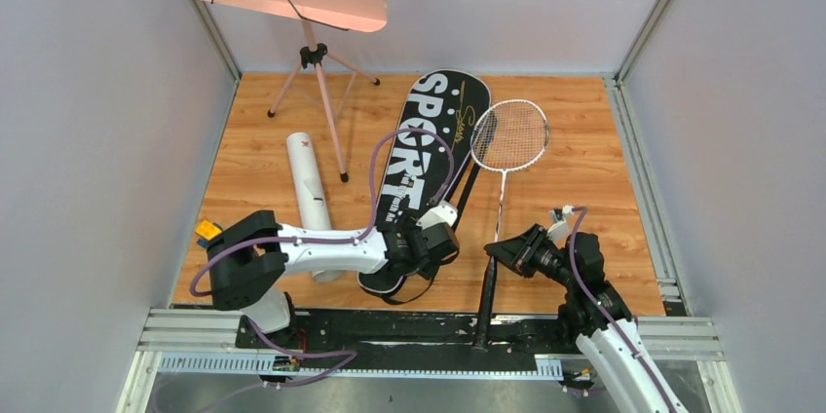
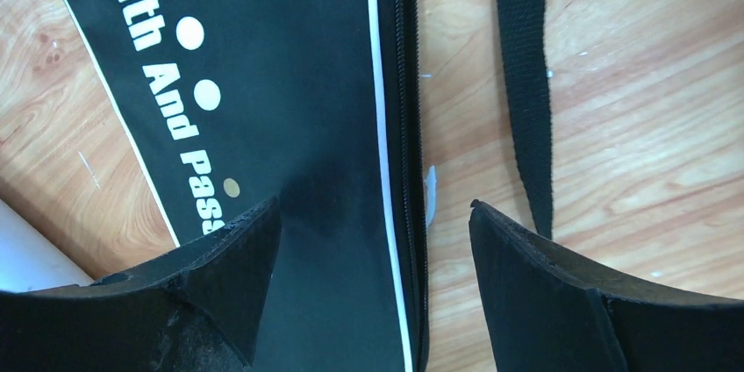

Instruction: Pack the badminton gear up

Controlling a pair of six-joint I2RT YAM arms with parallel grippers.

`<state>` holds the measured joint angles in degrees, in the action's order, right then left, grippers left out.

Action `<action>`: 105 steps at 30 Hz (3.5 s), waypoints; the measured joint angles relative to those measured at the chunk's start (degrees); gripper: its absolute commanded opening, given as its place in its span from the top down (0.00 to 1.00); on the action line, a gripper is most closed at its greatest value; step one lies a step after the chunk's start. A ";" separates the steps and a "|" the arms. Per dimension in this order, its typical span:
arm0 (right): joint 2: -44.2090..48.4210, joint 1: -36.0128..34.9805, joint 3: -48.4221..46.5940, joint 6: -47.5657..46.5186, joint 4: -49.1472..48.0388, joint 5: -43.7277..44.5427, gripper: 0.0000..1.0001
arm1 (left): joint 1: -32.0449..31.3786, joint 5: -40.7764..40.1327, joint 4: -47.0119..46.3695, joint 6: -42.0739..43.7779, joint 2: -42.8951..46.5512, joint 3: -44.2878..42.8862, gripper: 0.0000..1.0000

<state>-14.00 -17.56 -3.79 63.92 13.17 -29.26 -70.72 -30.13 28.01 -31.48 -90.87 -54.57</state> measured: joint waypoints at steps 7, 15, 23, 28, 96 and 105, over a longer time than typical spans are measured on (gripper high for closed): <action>3.06 -0.02 -0.28 0.50 1.42 -0.42 1.00 | 0.26 -1.53 0.55 0.85 -3.74 -0.61 0.25; 5.11 -0.04 -1.05 1.79 4.07 -0.33 1.00 | 0.33 -2.54 0.90 1.79 -4.61 -2.60 0.78; 6.19 -0.04 -2.93 3.34 11.17 2.91 1.00 | 0.33 -1.84 1.16 2.40 -4.81 -4.81 1.00; 5.79 -0.04 -3.67 3.30 14.58 4.17 1.00 | 0.33 -1.25 2.16 2.29 -4.81 -7.39 1.00; -4.66 -0.42 -0.76 -4.17 1.05 -25.09 1.00 | 0.70 15.61 -15.54 13.70 11.65 3.54 1.00; -14.86 -0.44 -1.75 -2.19 -9.42 -17.62 1.00 | 0.68 23.96 -21.03 12.83 13.64 6.14 1.00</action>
<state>-28.86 -18.00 -5.54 61.73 3.75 -46.87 -70.04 -6.17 6.98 -18.65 -77.23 -48.42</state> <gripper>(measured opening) 0.157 0.007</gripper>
